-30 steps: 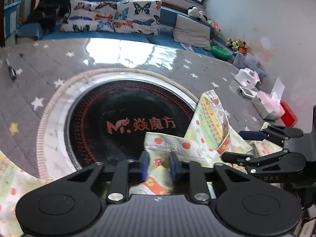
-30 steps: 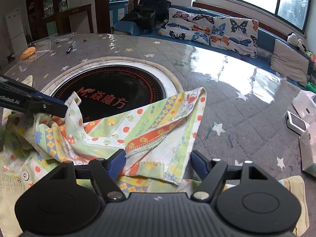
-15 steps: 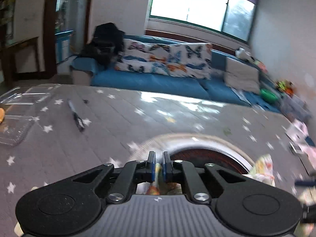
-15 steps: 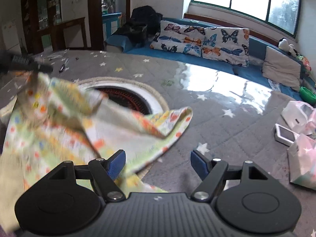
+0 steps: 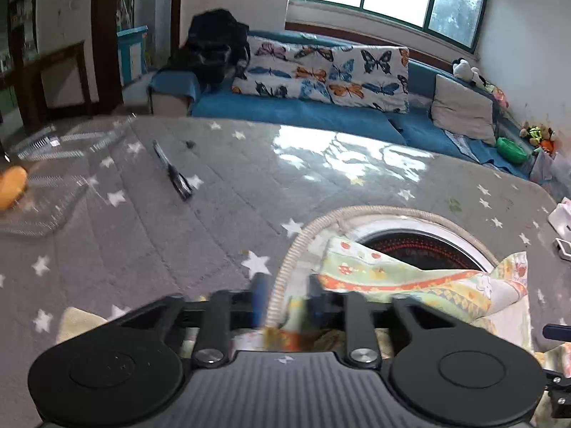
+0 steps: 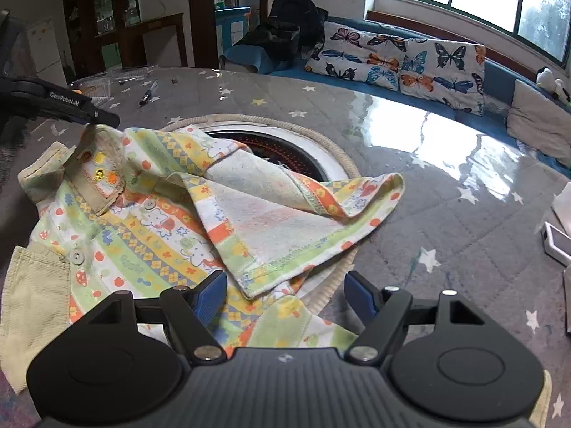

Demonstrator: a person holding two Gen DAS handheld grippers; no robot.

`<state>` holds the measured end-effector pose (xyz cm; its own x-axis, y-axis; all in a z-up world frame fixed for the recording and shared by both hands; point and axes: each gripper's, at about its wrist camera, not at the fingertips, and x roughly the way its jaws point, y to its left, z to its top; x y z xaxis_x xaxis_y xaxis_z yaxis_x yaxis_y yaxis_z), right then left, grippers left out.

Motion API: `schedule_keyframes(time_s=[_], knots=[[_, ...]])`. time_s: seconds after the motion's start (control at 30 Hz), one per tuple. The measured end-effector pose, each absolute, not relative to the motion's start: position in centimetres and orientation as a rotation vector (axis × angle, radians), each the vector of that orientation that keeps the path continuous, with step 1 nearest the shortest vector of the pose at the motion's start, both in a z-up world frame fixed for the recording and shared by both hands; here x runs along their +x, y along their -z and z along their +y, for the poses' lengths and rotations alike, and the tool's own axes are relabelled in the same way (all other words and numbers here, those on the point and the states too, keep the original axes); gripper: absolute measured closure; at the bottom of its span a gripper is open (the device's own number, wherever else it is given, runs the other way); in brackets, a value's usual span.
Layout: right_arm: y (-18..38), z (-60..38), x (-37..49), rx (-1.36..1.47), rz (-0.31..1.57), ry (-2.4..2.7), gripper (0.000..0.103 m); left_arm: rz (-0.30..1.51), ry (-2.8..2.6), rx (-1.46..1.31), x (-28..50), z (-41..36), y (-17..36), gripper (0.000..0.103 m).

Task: Fold clothes

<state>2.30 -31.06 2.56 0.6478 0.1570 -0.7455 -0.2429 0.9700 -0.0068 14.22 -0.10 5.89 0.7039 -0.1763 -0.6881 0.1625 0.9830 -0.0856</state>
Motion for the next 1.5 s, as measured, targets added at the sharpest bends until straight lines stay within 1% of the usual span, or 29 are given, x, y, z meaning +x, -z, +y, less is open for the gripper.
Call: schedule_keyframes(time_s=[0.03,0.17,0.43,0.6,0.73,0.9,1.13,1.17,1.2,1.23,1.3,1.5], knots=[[-2.5,-31.0,2.1,-0.114,0.838,-0.230,0.029,0.765,0.167,-0.025,14.2,0.3,-5.9,0.054],[-2.5,-30.2,-0.1,-0.147,0.854,-0.282,0.029,0.771,0.101,-0.049,13.0,2.4,-5.8,0.054],[-2.6,-28.4,-4.6,-0.219,0.880,-0.380,0.029,0.807,0.165,-0.004,5.5,3.3,-4.5,0.054],[-2.5,-28.2,-6.1,-0.239,0.895,-0.378,0.030,0.838,0.081,-0.042,4.3,5.1,-3.2,0.055],[-3.3,-30.1,-6.8,-0.181,0.876,-0.311,0.031,0.776,-0.059,-0.039,4.4,7.5,-3.2,0.055],[-2.8,-34.8,-7.5,-0.115,0.891,-0.133,0.031,0.780,-0.224,-0.061,5.8,11.2,-2.5,0.055],[-2.4,-41.9,-9.2,-0.030,0.883,0.126,0.031,0.792,-0.217,-0.102,6.3,13.0,-1.7,0.055],[-2.4,-42.8,-9.4,-0.019,0.879,0.156,0.031,0.790,-0.213,-0.097,6.4,13.0,-1.7,0.057],[-2.3,-43.6,-9.7,-0.007,0.875,0.185,0.031,0.785,-0.205,-0.095,6.4,12.9,-1.7,0.065],[-2.2,-44.4,-9.9,0.009,0.872,0.214,0.031,0.782,-0.192,-0.100,6.4,12.9,-1.7,0.077],[-2.0,-45.8,-10.3,0.044,0.864,0.258,0.031,0.780,-0.173,-0.113,6.4,12.7,-1.7,0.090],[-1.6,-47.4,-11.0,0.119,0.844,0.297,0.031,0.730,-0.235,-0.094,5.0,13.3,-2.9,0.093]])
